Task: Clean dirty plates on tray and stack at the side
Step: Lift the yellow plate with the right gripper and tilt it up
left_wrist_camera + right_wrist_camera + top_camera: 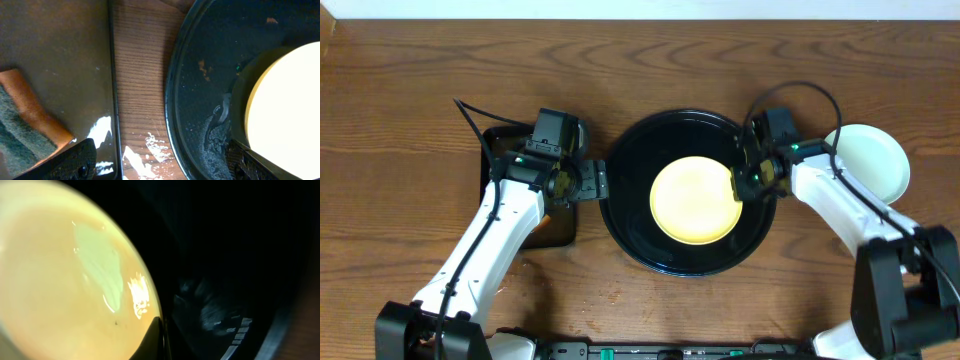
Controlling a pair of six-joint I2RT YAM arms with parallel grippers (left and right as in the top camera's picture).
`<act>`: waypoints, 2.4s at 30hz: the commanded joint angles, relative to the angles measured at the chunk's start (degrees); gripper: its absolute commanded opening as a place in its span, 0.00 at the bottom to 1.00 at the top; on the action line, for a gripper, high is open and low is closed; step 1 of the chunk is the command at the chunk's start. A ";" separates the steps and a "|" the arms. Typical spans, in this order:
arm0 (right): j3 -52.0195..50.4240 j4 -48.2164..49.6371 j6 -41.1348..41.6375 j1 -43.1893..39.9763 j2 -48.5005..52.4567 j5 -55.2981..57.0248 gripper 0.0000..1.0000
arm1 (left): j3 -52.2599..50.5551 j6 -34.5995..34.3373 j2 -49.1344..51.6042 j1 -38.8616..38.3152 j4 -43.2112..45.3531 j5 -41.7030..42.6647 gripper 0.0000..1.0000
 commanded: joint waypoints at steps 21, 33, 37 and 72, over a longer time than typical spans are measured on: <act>5.64 -5.16 -8.83 -4.98 3.50 -16.81 0.23 | 0.92 0.35 0.55 -0.07 -0.13 -1.33 0.85; 5.64 -2.89 -12.13 -8.59 14.60 -25.27 0.22 | 0.92 0.35 0.55 -0.07 -0.11 -1.33 0.85; 5.57 -1.46 -8.22 -8.55 16.13 -20.81 0.01 | 0.92 0.35 0.55 -0.07 -0.13 -1.33 0.85; 7.06 -4.00 0.59 26.05 -14.25 53.40 0.01 | 0.92 0.35 0.55 -0.07 -0.13 -1.33 0.86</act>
